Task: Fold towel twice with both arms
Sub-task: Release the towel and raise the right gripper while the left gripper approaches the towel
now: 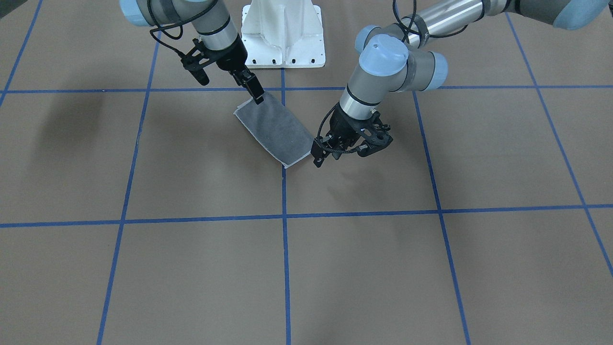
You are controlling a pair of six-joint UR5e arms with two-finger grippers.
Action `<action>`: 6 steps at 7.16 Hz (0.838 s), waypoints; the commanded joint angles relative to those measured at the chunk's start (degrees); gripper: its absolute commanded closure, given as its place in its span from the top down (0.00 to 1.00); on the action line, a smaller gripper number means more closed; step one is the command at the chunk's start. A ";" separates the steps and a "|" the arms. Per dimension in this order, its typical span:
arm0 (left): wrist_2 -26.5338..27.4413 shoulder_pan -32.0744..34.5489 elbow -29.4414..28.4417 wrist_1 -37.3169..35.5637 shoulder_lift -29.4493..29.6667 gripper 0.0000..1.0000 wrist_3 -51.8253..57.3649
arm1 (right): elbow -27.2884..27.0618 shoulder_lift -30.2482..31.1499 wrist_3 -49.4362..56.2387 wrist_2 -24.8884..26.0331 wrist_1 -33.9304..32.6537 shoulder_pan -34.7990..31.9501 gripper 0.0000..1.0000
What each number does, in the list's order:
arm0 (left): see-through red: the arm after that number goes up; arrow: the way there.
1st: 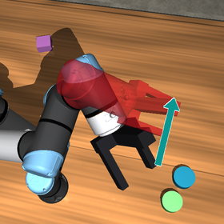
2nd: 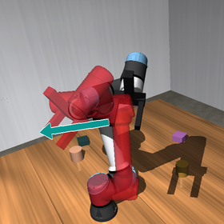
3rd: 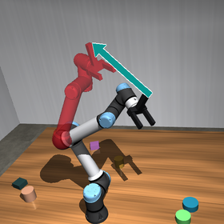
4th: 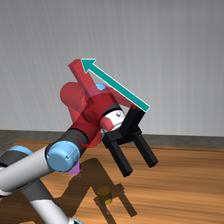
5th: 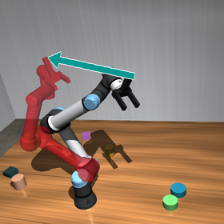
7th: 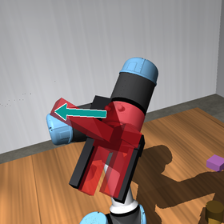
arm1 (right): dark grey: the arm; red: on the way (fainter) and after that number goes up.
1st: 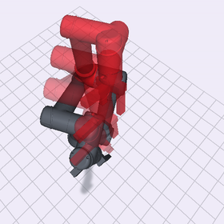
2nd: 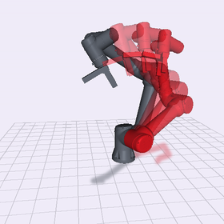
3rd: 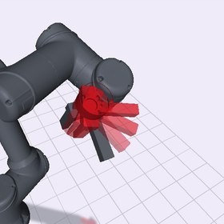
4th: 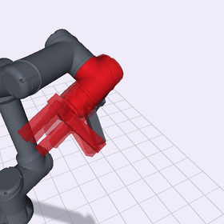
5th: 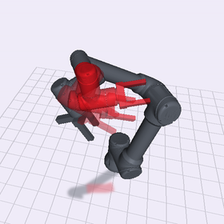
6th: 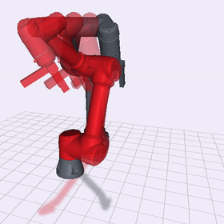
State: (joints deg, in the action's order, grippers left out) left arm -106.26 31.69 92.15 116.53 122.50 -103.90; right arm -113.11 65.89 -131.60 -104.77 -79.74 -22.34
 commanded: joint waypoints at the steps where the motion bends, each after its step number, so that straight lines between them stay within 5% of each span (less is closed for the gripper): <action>1: 0.35 -2.93 0.22 0.10 -0.51 0.56 -0.16 | 0.69 -0.14 5.29 -2.89 -0.33 -6.37 1.00; 6: 0.26 -5.94 -0.56 -0.07 -0.42 0.46 0.27 | 3.16 -0.76 7.06 -5.45 -0.06 -8.86 1.00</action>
State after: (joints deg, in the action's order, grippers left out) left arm -105.97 25.97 91.97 116.49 122.02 -103.93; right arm -110.21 65.18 -124.64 -110.10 -79.82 -31.14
